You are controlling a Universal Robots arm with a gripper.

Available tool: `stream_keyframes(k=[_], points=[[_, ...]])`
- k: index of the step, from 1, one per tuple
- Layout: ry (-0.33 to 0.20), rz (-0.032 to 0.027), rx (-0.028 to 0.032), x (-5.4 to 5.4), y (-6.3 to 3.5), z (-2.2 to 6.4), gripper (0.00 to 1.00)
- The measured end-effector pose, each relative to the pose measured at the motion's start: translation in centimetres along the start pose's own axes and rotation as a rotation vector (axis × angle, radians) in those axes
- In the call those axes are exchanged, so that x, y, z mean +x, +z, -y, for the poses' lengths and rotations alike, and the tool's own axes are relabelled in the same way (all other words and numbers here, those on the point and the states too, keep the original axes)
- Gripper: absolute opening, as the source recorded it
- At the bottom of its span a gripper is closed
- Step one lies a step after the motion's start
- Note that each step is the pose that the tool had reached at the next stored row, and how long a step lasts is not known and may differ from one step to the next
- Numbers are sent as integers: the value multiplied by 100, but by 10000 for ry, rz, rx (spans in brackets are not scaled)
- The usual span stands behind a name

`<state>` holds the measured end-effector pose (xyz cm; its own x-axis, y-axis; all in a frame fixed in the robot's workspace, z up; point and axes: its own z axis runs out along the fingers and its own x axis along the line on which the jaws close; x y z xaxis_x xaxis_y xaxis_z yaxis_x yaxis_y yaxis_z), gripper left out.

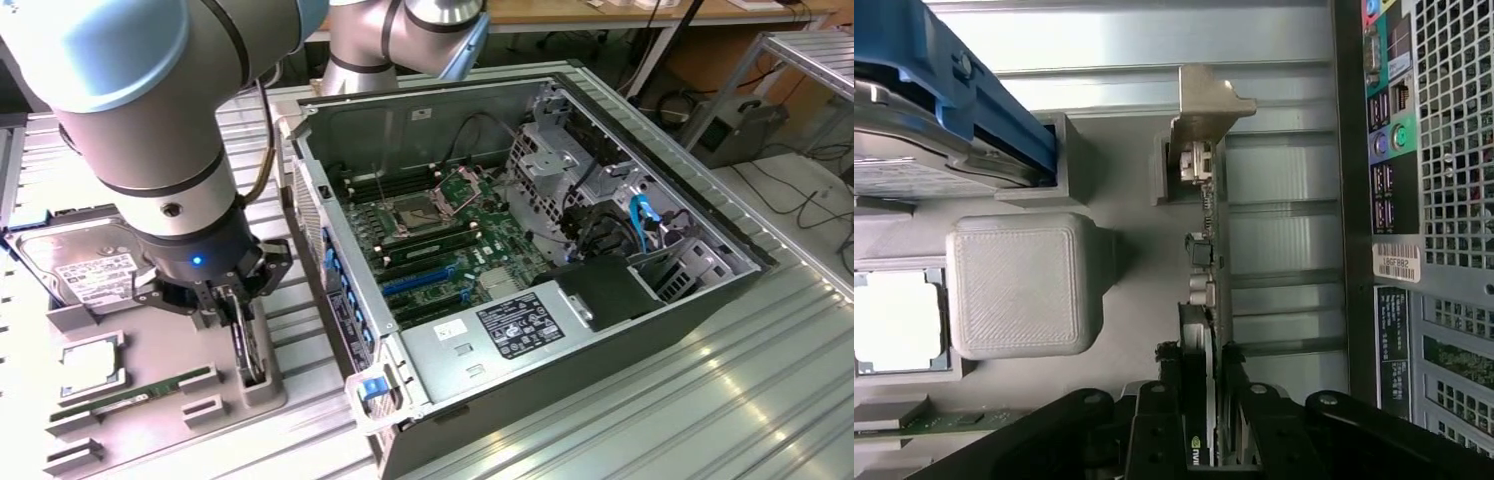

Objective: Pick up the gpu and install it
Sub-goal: 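Pick up the gpu and move the gpu toward the slot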

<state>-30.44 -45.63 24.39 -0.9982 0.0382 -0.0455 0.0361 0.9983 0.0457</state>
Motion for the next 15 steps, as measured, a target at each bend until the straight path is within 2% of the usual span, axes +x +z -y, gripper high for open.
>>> stream_keyframes(k=[5, 9, 15], points=[[-502, -27, -23, 0, 0, 0, 27], [-544, -45, -27, 0, -4, 0, 26], [-570, -100, -39, -7, -79, -2, 26]])
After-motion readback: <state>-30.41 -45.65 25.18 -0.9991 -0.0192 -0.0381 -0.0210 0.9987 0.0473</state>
